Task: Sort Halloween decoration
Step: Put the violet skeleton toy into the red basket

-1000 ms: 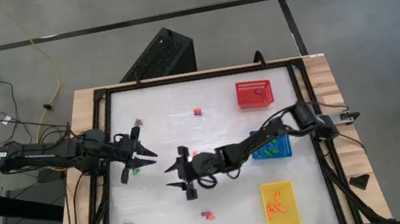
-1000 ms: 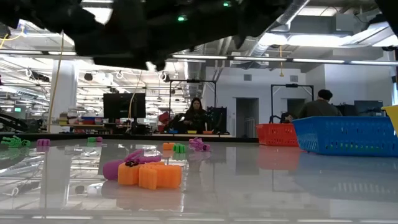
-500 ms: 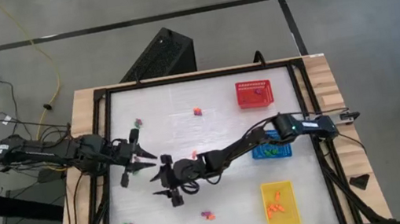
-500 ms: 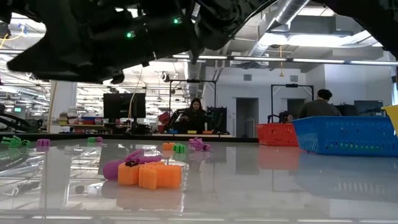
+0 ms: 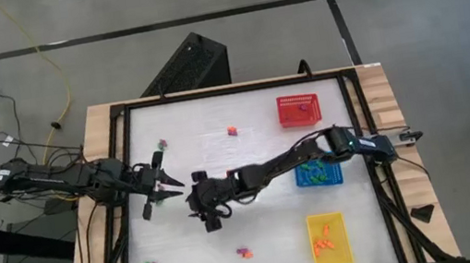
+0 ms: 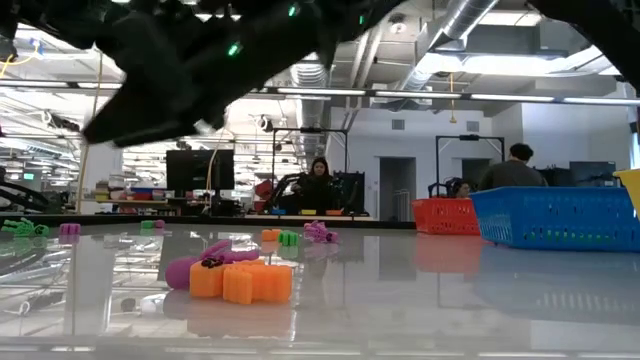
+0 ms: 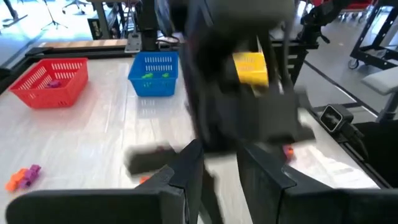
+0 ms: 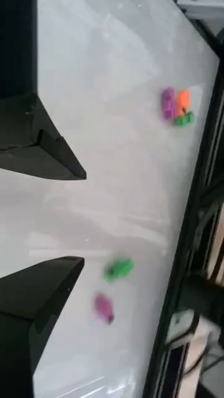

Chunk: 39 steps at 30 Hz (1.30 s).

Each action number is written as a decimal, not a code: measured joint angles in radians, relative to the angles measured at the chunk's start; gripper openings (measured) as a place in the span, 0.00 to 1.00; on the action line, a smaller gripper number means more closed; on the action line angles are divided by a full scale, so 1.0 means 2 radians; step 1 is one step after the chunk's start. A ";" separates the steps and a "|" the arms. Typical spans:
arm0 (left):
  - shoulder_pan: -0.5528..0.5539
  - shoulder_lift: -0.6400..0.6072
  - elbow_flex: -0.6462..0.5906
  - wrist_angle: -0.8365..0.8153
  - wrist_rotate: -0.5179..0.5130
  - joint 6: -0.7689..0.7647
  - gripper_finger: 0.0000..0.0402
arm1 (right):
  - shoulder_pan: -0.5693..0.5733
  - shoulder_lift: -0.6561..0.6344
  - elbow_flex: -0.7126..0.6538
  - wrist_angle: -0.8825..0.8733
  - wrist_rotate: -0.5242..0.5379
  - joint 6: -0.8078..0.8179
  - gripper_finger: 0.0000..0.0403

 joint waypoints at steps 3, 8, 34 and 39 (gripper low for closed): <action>0.000 0.000 0.000 -0.004 0.000 -0.001 0.22 | -0.013 -0.027 0.000 -0.070 0.016 -0.008 0.60; 0.000 0.000 0.000 -0.017 0.000 -0.020 0.22 | -0.048 -0.067 -0.001 -0.168 0.108 -0.018 0.60; 0.000 0.000 0.000 -0.059 -0.040 -0.022 0.22 | -0.165 -0.126 -0.186 -0.010 0.038 0.123 0.60; 0.000 0.000 0.000 -0.069 -0.042 -0.022 0.22 | -0.105 -0.069 -0.184 0.202 0.005 0.127 0.60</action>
